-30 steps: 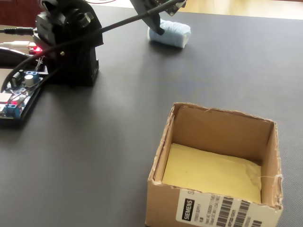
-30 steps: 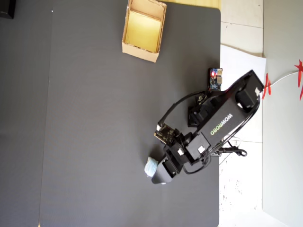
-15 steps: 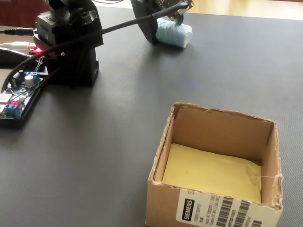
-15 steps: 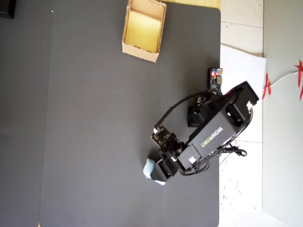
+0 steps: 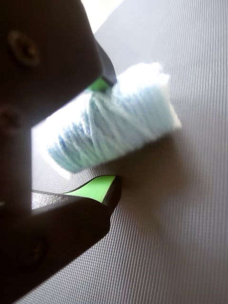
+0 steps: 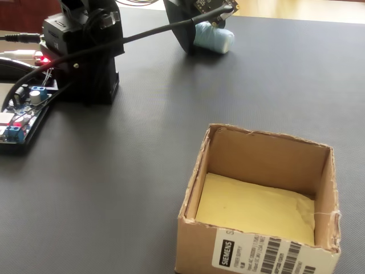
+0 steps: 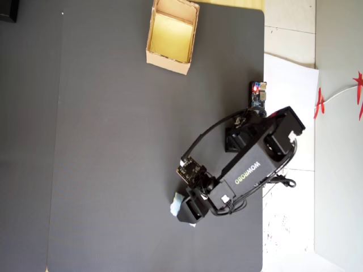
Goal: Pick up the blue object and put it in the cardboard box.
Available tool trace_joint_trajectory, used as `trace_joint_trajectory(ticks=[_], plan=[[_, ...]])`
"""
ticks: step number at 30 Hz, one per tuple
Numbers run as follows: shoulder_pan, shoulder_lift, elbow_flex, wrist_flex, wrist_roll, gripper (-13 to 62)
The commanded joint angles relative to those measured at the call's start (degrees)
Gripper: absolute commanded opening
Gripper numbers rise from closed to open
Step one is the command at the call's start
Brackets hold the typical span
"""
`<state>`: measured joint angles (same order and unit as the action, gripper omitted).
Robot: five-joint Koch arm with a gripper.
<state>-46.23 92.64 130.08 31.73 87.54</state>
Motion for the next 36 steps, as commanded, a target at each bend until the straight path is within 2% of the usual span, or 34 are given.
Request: trace_joint_trajectory(ticks=[1,8,25,36], plan=[[0.2,-1.3,-0.4,-6.4,2.5,23.3],[1.7,-1.9,2.1,-12.7,2.3,10.6],[8.5,7.6,4.4,-19.3,-1.1,10.7],[19.5,21.4,10.5,-21.6,-1.1,10.7]])
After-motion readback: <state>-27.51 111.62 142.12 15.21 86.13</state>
